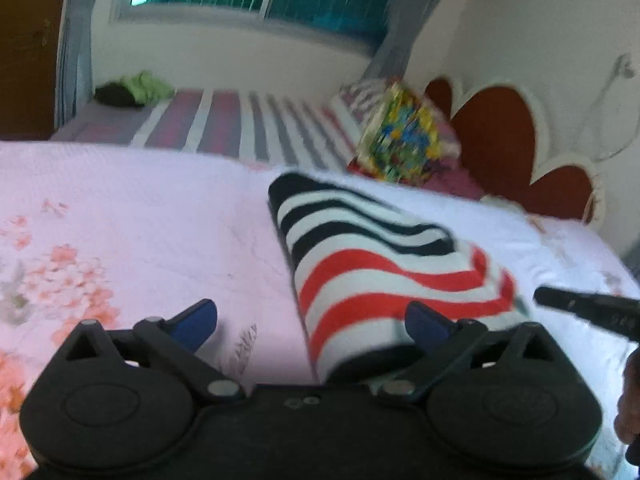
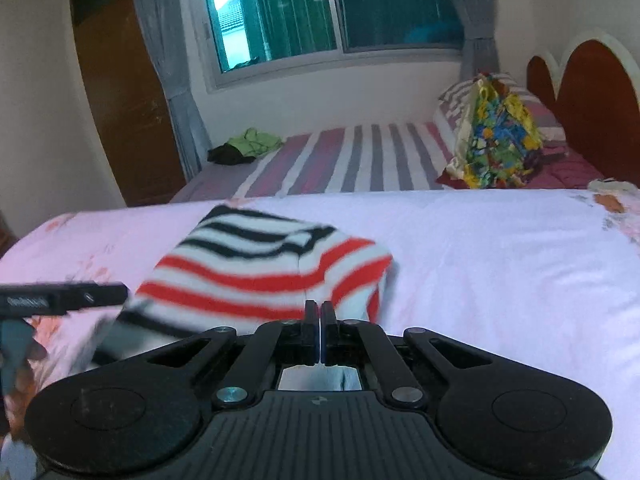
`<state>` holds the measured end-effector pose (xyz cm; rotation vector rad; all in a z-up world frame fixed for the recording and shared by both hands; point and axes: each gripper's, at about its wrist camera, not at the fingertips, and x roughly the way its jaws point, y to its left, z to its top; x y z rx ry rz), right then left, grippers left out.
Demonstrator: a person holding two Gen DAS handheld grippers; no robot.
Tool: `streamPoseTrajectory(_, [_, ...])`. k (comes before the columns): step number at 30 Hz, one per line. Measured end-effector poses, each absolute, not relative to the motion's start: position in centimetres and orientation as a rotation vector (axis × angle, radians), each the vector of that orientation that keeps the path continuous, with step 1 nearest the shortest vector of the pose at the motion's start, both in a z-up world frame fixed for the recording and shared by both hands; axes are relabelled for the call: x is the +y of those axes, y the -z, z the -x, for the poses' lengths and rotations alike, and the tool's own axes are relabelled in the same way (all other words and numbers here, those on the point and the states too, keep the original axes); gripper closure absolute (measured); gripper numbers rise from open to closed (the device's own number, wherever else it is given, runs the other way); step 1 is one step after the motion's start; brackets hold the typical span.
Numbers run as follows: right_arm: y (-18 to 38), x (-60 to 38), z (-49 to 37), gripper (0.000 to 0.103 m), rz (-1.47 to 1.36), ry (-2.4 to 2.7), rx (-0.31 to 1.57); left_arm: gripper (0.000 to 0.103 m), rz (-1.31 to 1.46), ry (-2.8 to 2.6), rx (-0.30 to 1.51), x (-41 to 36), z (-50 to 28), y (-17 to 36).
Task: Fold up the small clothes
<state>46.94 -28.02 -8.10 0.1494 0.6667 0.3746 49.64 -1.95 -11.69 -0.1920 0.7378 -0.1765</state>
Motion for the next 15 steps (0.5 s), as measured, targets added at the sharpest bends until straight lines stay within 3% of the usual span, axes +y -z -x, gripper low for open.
streamPoseTrajectory(1, [8.3,-27.7,-47.9,0.066,-0.158,-0.373,0.674,0.002,0.171,0.168,0.762,-2.3,-50.3,12.2])
streamPoseTrajectory(3, [8.5,-27.8,-48.6,0.037,-0.123,-0.370,0.661,0.001,0.162,0.171,0.792,-2.8,-51.2,13.4])
streamPoseTrajectory(6, [11.5,-26.3,-49.5,0.038,0.008,-0.384,0.788,0.001,0.188,0.176,0.800,-3.0,-51.2,14.1])
streamPoseTrajectory(15, [8.7,-27.7,-49.6,0.038,-0.073,-0.393,0.619,0.004,0.107,0.174,0.773,-3.4,-51.6,12.3])
